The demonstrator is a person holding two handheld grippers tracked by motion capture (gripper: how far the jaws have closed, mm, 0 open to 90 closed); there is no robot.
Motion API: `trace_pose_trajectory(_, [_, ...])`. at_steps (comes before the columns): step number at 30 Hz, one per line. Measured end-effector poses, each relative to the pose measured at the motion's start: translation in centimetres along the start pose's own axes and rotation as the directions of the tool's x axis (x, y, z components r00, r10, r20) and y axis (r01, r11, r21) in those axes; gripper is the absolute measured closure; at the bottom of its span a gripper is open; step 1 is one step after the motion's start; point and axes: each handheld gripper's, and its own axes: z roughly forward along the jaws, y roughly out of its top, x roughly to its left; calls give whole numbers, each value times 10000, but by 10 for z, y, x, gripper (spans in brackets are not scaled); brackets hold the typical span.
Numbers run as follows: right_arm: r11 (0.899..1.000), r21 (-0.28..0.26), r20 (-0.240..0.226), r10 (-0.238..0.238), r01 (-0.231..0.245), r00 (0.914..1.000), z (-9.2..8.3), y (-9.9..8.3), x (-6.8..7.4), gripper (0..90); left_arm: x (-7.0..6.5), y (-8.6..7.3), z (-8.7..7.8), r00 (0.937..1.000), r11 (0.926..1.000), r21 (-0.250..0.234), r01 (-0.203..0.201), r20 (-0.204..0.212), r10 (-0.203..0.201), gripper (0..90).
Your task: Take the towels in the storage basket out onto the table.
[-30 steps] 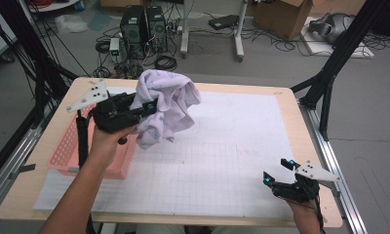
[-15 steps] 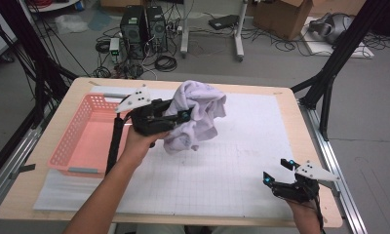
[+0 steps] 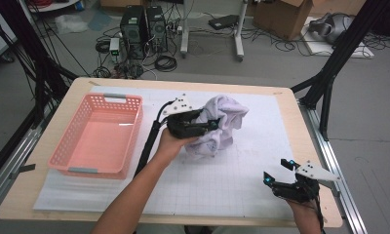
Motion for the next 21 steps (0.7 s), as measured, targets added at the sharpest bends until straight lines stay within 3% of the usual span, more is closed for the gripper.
trace_pose_trajectory(3, [10000,10,-1,27,-27,10000,0,0,-1,151,6,-13,16,9997,9974,694,184,-199,-171,584])
trace_pose_trajectory(6, [10000,9,-6,-11,11,10000,0,-1,-1,152,14,-27,28,9974,9897,1364,424,-640,-339,570])
trace_pose_trajectory(9, [10000,22,5,24,-24,10000,0,-1,-2,152,23,-35,33,9890,9808,1667,1007,-1244,-804,497])
trace_pose_trajectory(11, [10000,36,8,55,-55,10000,-1,-2,-2,152,26,-37,30,9793,9794,1502,1349,-1709,-1087,387])
trace_pose_trajectory(14, [10000,59,20,55,-55,10000,-2,-3,-3,151,28,-34,15,9636,9833,1102,1448,-2414,-1149,282])
trace_pose_trajectory(18, [10000,76,34,44,-44,10000,-2,-3,-2,152,29,-23,-6,9528,9833,865,1603,-2738,-1313,211])
trace_pose_trajectory(21, [9999,100,46,-24,24,10000,-1,-2,-1,151,28,-15,-25,9469,9875,403,1522,-2923,-1340,193])
